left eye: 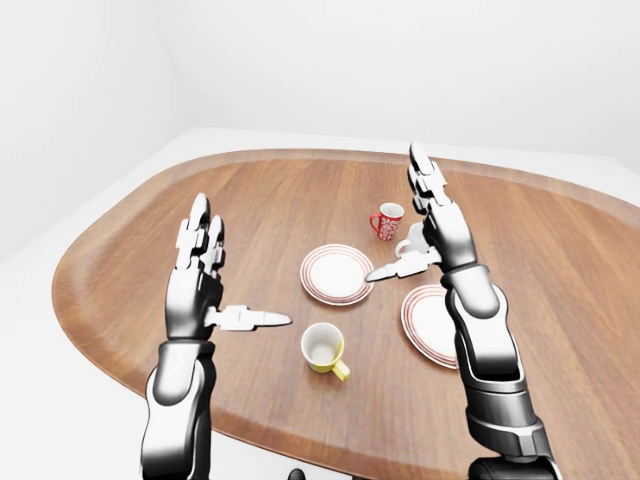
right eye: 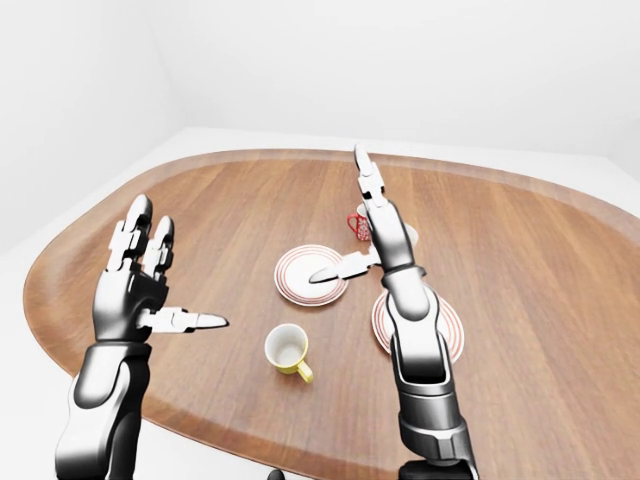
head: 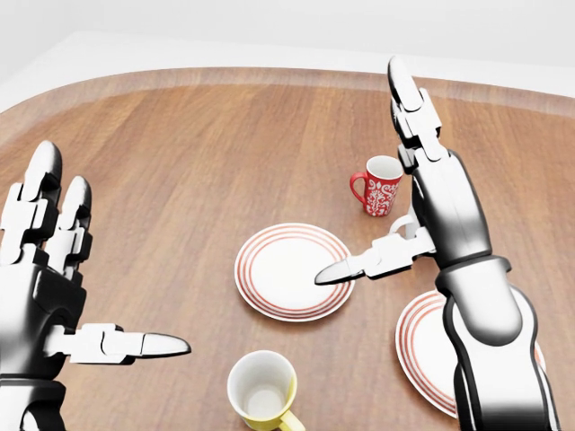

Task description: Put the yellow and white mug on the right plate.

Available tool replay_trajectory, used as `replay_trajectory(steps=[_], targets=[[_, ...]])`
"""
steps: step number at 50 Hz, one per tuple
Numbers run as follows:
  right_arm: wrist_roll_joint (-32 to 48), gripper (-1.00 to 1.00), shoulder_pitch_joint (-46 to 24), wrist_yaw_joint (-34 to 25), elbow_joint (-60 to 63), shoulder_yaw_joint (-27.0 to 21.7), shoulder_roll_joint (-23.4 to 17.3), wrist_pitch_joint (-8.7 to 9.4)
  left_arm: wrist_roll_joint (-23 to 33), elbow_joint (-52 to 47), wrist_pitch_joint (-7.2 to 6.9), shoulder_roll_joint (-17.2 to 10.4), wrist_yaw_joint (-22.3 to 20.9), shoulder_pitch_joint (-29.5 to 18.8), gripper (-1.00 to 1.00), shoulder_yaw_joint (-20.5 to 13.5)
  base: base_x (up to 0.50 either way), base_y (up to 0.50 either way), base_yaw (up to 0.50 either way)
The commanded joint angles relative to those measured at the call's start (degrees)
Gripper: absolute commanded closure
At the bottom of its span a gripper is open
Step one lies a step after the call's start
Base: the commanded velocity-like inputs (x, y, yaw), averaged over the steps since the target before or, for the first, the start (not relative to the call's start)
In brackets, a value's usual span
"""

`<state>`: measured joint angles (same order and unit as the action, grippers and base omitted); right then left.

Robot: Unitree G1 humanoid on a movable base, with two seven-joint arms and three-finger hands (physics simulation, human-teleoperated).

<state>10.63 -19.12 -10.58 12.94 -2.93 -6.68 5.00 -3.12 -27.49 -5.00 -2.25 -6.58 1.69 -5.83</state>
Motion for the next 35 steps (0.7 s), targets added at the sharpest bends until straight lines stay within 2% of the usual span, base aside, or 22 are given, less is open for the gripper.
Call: replay_trajectory(steps=[1,11,20,35], targets=[[6.85,-1.0,-4.21,-3.28,-4.7,0.72,-1.02,0.0,-0.41,-0.61,0.0,-0.55,-0.23,-0.88,-1.0,-1.39,0.0,0.0,0.0],[13.06,-1.0,-6.87,-5.19,-10.31,1.31,-1.2,0.0,-0.7,-0.9,0.0,-1.17,-0.4,-1.77,-1.0,-2.82,0.0,0.0,0.0],[18.1,-1.0,-10.51,-9.25,-12.22,1.67,-1.93,0.0,-0.93,-0.5,0.0,-2.09,-0.41,-2.99,-1.0,-4.65,0.0,0.0,0.0],[24.37,-1.0,-10.0,-12.57,-11.8,3.18,0.04,0.0,-0.88,-0.21,0.0,-2.81,-0.48,-3.59,-1.0,-5.86,0.0,0.0,0.0]])
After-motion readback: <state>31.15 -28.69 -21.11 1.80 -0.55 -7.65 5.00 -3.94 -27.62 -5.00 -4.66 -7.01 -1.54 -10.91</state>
